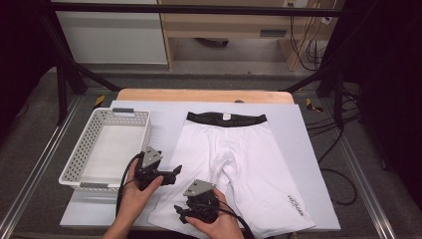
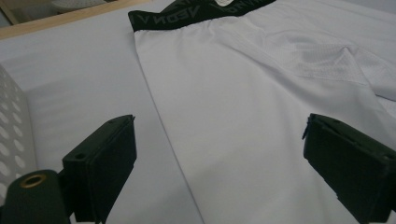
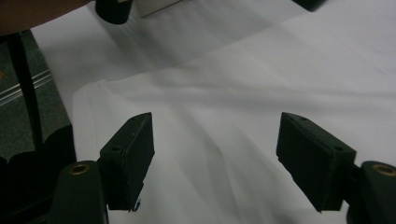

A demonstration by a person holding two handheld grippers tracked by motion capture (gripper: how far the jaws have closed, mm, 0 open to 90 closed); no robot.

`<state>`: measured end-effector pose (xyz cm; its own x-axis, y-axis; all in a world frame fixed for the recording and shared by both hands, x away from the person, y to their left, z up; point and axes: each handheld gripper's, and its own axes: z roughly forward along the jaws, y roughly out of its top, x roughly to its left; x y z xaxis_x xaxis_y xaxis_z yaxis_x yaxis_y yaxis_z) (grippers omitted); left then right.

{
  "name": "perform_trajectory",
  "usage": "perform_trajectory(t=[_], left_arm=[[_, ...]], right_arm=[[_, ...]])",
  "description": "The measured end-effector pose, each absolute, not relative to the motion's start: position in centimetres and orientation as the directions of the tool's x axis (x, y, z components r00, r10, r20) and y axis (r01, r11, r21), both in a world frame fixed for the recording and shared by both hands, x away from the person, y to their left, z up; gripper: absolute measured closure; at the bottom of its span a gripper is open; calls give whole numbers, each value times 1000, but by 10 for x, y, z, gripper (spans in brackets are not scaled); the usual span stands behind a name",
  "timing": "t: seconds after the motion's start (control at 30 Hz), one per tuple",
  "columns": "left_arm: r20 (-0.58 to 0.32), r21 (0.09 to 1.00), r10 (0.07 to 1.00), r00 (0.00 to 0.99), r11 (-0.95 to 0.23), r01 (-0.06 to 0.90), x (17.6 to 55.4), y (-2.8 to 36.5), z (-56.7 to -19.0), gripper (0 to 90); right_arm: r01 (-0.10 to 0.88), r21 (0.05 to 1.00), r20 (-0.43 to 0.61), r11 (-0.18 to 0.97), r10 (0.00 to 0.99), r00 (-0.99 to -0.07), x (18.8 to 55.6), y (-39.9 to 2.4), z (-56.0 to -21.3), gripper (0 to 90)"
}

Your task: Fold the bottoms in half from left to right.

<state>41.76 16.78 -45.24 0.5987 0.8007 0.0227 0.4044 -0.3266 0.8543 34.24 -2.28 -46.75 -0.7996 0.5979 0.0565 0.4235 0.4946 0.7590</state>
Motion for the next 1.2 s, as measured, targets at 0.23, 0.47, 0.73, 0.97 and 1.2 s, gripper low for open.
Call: perform_trajectory(t=[0.23, 0.47, 0.73, 0.97, 1.2], left_arm=[[10, 851, 812, 583, -313, 421, 417, 170, -453, 98], [3, 849, 814, 581, -309, 429, 416, 173, -453, 101], [3, 849, 811, 585, -311, 427, 415, 171, -453, 103], [3, 849, 817, 577, -307, 429, 415, 172, -453, 105], [-3, 849, 818, 576, -302, 433, 415, 171, -453, 107]], right_arm=[[392, 737, 46, 550, 537, -842, 331, -3, -476, 288], [383, 729, 56, 568, 507, -860, 323, 6, -479, 270], [312, 700, -54, 642, 483, -874, 312, 16, -483, 297], [257, 700, -71, 667, 423, -904, 307, 16, -481, 498], [255, 711, -28, 655, 389, -921, 307, 14, -480, 674]])
